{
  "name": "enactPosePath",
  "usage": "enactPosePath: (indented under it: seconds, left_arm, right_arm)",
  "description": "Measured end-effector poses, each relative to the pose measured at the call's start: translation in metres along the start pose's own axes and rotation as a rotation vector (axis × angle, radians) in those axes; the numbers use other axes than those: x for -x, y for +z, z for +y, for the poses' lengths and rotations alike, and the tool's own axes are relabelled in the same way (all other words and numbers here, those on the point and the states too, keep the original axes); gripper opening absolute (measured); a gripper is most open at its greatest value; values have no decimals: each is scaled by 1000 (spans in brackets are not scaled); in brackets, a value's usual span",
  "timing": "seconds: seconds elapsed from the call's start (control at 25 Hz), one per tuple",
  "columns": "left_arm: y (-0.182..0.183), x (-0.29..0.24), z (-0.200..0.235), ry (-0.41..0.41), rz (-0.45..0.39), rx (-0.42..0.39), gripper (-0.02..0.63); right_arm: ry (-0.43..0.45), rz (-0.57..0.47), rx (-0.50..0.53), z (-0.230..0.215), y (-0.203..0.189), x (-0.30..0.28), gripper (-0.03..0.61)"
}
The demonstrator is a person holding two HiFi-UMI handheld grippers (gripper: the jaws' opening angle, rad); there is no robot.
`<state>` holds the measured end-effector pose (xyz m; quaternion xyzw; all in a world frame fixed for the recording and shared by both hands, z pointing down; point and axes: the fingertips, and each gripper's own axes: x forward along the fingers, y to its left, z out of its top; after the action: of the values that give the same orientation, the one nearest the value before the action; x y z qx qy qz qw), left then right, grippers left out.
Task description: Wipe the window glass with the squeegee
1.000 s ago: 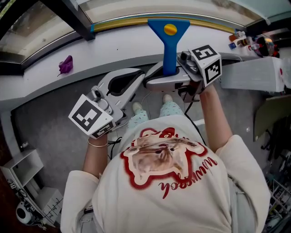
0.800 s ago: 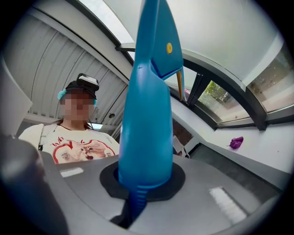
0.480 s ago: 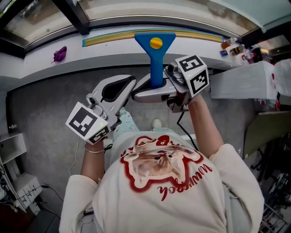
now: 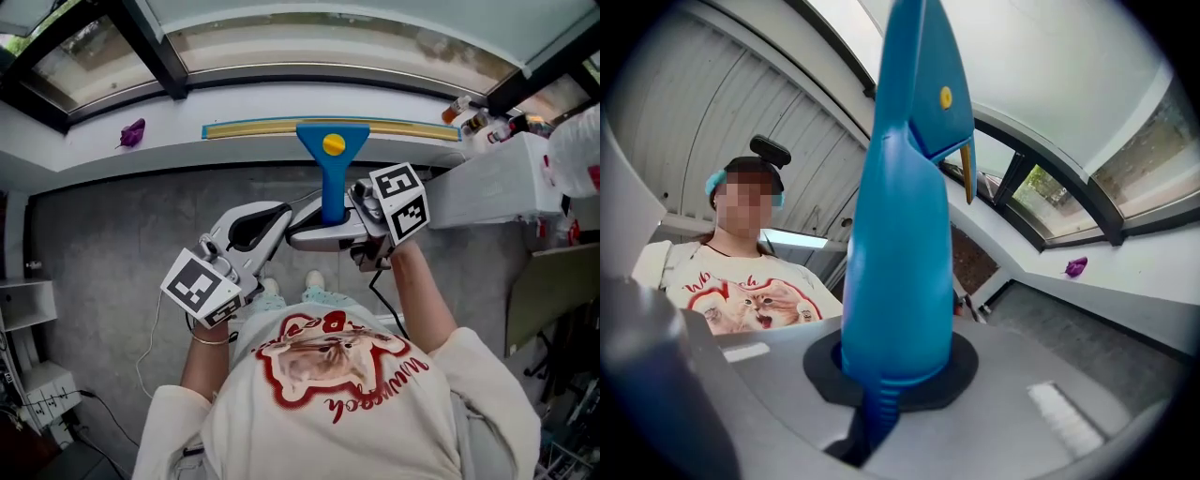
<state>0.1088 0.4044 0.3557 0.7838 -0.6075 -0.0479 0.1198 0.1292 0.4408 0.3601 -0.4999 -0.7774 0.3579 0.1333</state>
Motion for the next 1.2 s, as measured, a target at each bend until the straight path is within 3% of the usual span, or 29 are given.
enactPosePath:
  seconds: [0.16, 0.6, 1.2]
  left_arm:
    - [8, 6, -14, -35, -2, 15, 5]
    - [17, 27, -19, -22, 29, -89, 5]
    - [29, 39, -11, 19, -7, -46, 5]
  right_arm:
    - [-14, -47, 6, 13, 2, -1, 34]
    - [-25, -25, 38, 22, -9, -30, 31]
    - [-54, -114, 36, 19, 0, -39, 31]
